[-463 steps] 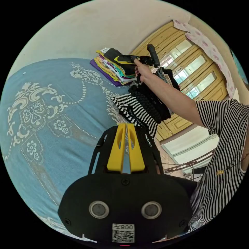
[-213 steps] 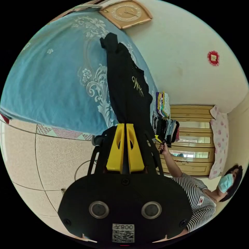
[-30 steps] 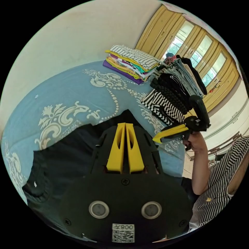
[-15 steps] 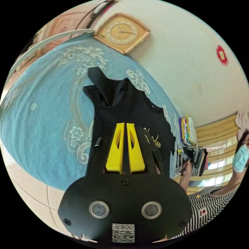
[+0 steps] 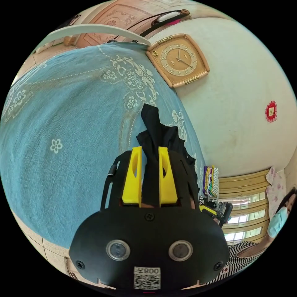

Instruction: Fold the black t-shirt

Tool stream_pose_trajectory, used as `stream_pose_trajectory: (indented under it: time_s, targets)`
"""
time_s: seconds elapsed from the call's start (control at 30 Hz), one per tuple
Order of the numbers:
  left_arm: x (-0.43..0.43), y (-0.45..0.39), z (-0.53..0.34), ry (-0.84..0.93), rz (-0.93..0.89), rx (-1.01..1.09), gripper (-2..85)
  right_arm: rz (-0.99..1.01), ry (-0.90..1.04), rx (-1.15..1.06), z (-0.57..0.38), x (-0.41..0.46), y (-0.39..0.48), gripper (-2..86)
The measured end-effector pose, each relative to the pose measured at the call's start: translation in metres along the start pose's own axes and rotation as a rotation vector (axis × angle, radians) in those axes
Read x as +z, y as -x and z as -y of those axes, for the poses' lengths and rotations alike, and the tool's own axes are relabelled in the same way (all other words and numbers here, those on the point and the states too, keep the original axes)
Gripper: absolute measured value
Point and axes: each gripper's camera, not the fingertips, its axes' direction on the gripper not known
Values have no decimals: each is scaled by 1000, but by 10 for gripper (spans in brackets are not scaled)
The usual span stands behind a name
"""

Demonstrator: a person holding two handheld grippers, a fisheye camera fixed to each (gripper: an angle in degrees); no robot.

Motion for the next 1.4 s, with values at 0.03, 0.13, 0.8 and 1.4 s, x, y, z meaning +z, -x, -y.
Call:
stream_pose_trajectory:
  time_s: [0.03,0.13,0.8,1.4]
  targets:
    - [-5,6,7,7,1,-5,82,20,-8,-8,3,5,0,1]
    - [-11,18,21,53,-13,-15,66,119,-46,-58,22,30,2,2]
    - [-142,63,-75,-58,19,109,6,103,-37,-576,297,304,158,61]
    - [-155,72,-102,-153,30,205,7,-68,-147,-683,284,367,187,1]
